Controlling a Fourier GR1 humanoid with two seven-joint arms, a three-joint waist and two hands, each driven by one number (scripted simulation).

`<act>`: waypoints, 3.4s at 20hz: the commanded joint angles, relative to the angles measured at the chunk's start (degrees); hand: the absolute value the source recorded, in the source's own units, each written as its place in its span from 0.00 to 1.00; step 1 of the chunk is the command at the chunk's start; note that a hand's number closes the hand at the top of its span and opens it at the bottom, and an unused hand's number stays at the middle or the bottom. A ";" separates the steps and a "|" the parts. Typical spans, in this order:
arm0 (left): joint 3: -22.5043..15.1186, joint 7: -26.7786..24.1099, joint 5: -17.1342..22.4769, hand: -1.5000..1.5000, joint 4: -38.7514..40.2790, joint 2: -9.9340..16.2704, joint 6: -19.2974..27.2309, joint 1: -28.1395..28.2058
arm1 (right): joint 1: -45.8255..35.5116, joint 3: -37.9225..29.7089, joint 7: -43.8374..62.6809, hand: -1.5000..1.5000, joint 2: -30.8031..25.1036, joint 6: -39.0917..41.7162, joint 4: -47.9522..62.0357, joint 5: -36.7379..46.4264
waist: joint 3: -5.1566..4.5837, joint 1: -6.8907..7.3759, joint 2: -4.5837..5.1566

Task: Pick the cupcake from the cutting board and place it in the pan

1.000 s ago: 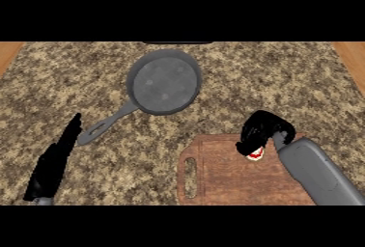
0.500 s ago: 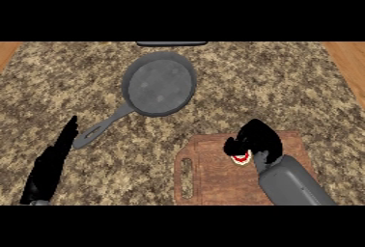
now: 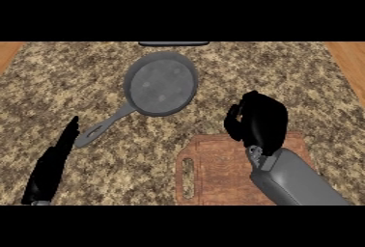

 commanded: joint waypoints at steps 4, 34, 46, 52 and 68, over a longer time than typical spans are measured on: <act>-1.40 3.47 -0.31 0.50 -1.39 -1.75 0.18 -2.64 | -13.00 -2.36 11.13 1.00 8.73 6.48 1.07 13.96 | 0.21 1.68 0.98; -3.56 0.05 -1.38 0.50 1.39 -2.56 -2.81 -7.51 | -34.73 -35.10 -19.97 0.00 16.71 -26.59 60.57 -17.90 | 0.42 9.35 3.70; -2.57 1.07 -1.57 0.50 3.05 -1.41 -3.65 -10.35 | -35.75 -38.28 -37.86 0.00 16.72 -52.10 62.35 -24.74 | 0.34 9.51 3.79; -1.83 -0.13 -0.97 0.50 2.22 -1.68 -3.08 -7.00 | -35.08 -43.20 -40.91 0.00 16.71 -66.07 63.03 -26.70 | 0.33 7.45 2.95; 3.29 0.29 -0.13 0.50 1.50 -0.85 -1.75 -2.35 | -4.52 -30.18 -45.59 0.00 15.58 -65.80 34.06 -28.31 | 0.20 -0.54 0.37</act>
